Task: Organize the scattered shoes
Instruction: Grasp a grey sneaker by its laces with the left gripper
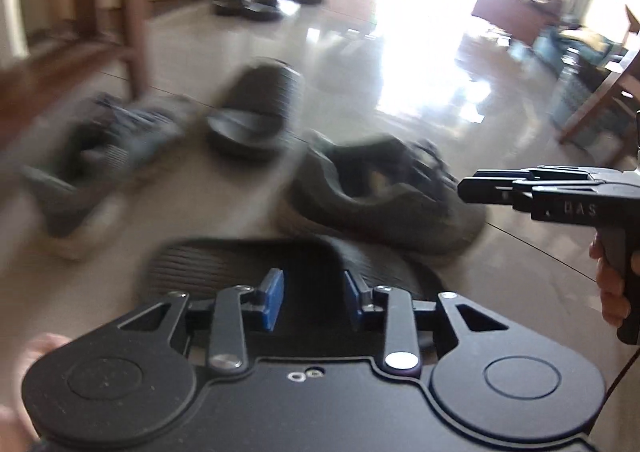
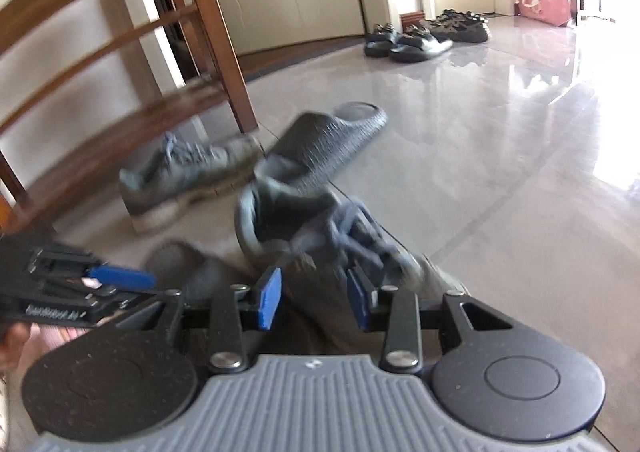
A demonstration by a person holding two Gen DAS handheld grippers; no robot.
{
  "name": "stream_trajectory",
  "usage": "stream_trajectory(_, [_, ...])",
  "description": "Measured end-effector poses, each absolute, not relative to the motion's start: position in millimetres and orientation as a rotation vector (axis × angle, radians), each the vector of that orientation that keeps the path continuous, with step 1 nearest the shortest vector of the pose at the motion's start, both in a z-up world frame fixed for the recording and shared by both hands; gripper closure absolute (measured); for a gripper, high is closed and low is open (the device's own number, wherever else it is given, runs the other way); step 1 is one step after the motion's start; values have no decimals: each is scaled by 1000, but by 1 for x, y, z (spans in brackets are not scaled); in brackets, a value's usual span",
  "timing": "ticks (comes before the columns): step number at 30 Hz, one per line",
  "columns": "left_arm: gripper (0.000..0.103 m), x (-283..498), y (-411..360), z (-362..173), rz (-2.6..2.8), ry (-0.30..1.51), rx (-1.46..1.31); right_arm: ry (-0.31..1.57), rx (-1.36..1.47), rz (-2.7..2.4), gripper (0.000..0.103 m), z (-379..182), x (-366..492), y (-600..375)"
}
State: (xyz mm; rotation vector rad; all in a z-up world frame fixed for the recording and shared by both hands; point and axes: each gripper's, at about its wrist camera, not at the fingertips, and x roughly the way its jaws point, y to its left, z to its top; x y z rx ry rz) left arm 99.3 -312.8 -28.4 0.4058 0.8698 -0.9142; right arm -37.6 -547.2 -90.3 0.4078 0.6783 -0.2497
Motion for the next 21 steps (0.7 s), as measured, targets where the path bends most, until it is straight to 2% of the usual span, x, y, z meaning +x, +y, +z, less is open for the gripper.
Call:
stream_trajectory(5, [67, 121, -323, 32, -761, 843, 521, 624, 471, -138, 61, -73, 16, -561])
stream_trajectory(7, [66, 125, -330, 52, -760, 814, 594, 606, 455, -95, 56, -57, 33, -560])
stream_trajectory(10, [65, 131, -335, 64, -763, 801, 632, 589, 408, -69, 53, -32, 55, -557])
stream_trajectory(13, [65, 136, -337, 61, -767, 787, 681, 584, 424, -66, 53, -17, 68, -562])
stream_trajectory(21, [64, 186, -347, -3, -793, 782, 624, 652, 405, -230, 53, -24, 45, -589])
